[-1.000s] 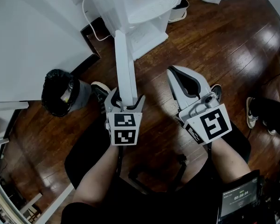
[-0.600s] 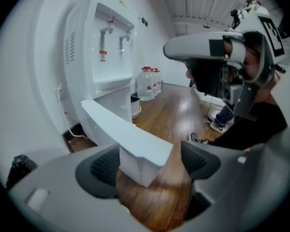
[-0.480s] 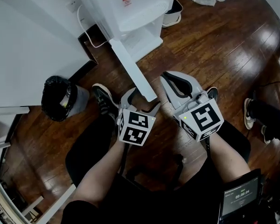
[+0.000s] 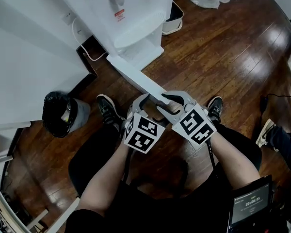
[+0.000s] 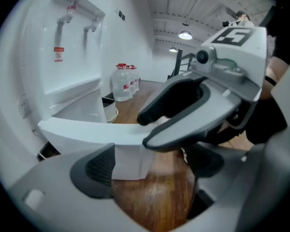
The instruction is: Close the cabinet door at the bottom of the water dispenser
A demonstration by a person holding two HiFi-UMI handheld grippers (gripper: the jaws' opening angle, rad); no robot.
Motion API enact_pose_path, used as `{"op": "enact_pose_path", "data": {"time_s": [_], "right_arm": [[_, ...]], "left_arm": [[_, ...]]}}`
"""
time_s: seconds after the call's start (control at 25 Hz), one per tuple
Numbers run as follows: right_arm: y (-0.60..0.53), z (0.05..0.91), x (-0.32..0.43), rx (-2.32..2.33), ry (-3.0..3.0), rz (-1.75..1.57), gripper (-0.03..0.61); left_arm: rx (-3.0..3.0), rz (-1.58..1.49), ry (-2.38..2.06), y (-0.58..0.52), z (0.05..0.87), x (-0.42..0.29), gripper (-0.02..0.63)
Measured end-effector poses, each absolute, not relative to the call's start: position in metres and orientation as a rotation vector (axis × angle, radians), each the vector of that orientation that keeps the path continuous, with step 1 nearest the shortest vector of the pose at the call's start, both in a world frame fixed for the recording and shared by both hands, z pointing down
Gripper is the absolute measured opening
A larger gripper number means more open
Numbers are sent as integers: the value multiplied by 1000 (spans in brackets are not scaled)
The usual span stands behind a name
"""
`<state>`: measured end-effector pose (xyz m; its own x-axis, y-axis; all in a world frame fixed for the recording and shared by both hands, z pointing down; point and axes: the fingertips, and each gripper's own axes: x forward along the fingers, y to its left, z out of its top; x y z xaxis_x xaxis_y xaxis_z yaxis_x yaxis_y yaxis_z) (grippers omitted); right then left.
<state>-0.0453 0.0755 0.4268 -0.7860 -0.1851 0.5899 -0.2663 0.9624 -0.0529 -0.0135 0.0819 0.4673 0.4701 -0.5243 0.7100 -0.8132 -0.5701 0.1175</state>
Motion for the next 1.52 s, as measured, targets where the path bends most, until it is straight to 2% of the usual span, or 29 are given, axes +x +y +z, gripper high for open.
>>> {"op": "enact_pose_path", "data": {"time_s": [0.24,0.48,0.76,0.88,1.12,1.44,1.52], "right_arm": [[55,447,-35,304,-2411,157,130],[13,448,-21,358,-2398,146,161],[-24,453,-15,396,-2403,157,187],[-44,455,-15,422,-2419,153,190],[-86,454,-16,482,-2449,206,195],[-132,454,-29,513,-2459,196,196],[-147,455,-33,519,-2463,204,197]], "left_arm": [[2355,1268,-935,79,476,-21,486],[2447,1551,-1133,15,456,-49,477],[2453,1667,-1207,-40,468,-41,303],[2452,1677,-1168,-43,472,-37,249],[2433,1806,-1101,-58,481,-39,267],[2488,1749,-865,-64,495,-12,261],[2463,1799,-830,-70,514,-14,300]]}}
